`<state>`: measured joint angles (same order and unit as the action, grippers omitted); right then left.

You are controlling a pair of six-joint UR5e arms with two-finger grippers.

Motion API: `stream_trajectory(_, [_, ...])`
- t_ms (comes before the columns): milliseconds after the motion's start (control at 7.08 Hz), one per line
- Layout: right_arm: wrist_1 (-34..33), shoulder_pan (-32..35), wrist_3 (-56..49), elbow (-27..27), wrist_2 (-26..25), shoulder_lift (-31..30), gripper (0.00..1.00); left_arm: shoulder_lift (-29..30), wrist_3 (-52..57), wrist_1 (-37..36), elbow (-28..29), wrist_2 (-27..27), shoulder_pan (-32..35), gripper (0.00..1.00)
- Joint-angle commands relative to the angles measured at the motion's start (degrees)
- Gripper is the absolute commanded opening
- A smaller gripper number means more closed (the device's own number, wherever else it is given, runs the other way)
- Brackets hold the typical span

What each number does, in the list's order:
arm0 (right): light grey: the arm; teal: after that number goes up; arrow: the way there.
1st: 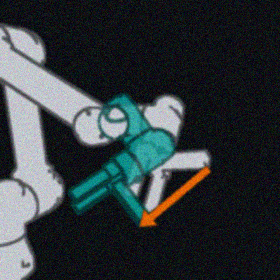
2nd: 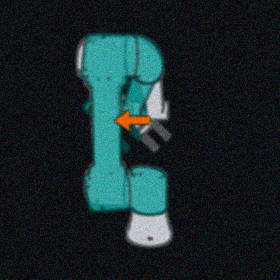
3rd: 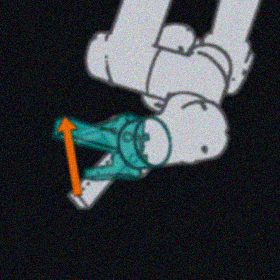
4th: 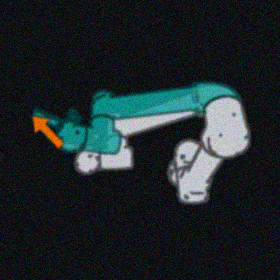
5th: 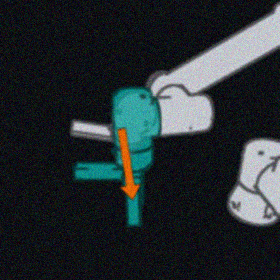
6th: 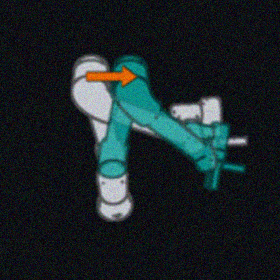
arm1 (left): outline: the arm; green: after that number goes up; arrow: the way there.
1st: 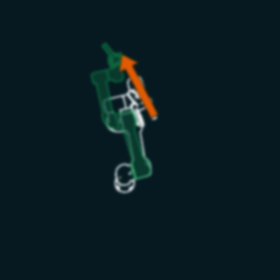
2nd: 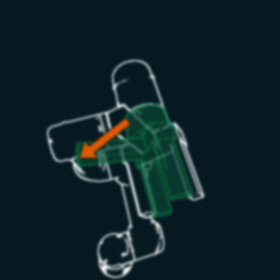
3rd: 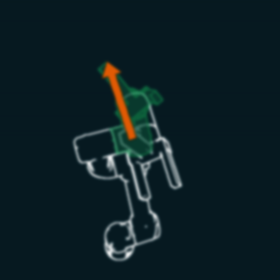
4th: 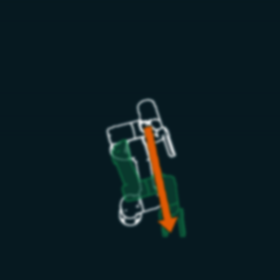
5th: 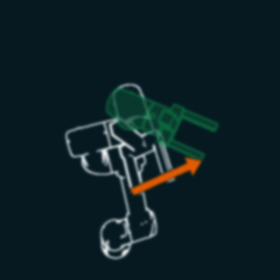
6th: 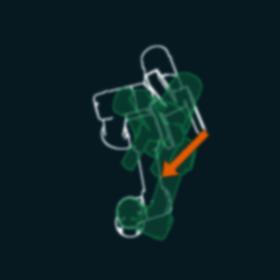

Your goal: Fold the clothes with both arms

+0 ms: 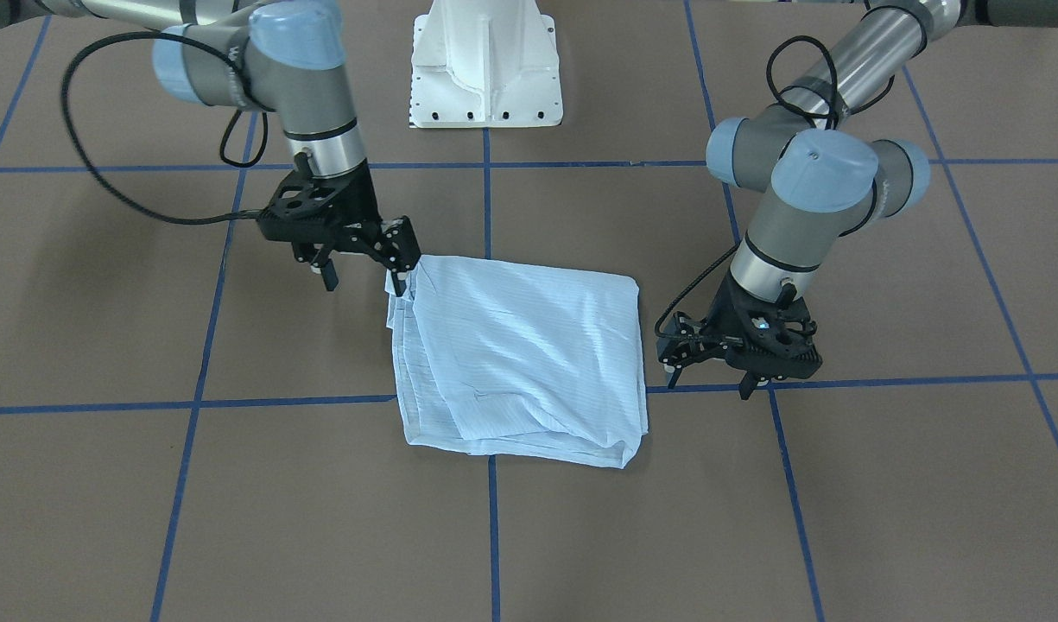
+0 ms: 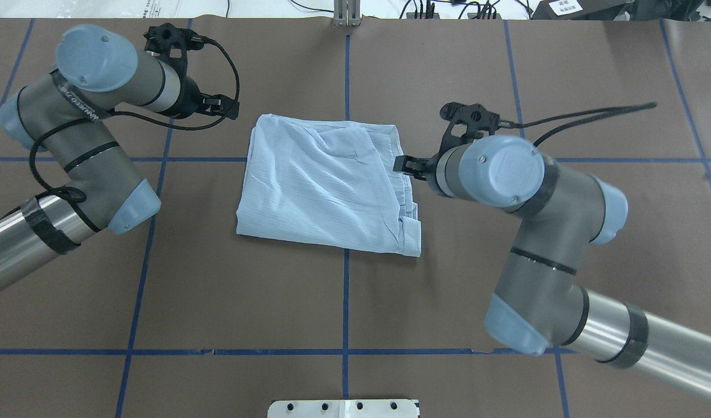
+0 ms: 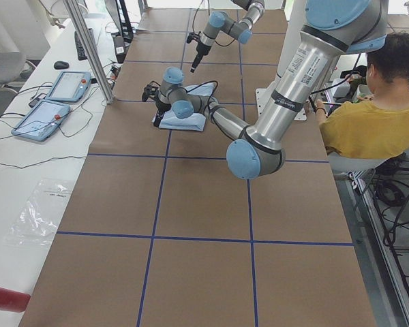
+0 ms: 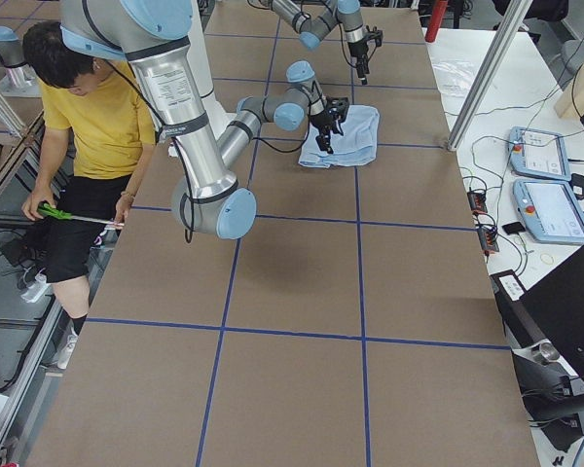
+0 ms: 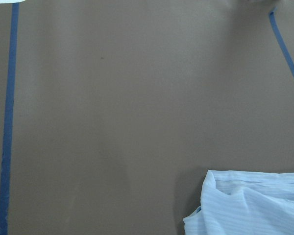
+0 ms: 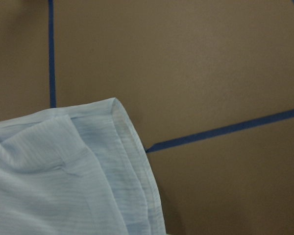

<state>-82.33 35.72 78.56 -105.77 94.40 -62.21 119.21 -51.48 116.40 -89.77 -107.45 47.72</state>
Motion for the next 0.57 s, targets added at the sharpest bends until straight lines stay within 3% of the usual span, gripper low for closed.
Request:
stream_trajectory(0, [-8.2, 17.4, -19.1, -0.3, 16.9, -0.6, 1.0, -7.5, 8.3, -14.2, -17.5, -1.3, 0.3, 1.0])
stream_trajectory(283, [-12.3, 30.6, -39.6, -0.3, 26.6, -6.6, 1.0, -14.8, 20.6, -25.3, -30.9, -1.5, 5.1, 1.0])
stream_trajectory(424, [-12.5, 36.7, -52.6, 0.0, 29.4, -11.7, 1.0, -18.6, 29.2, -27.1, -32.6, -4.3, 10.8, 1.0])
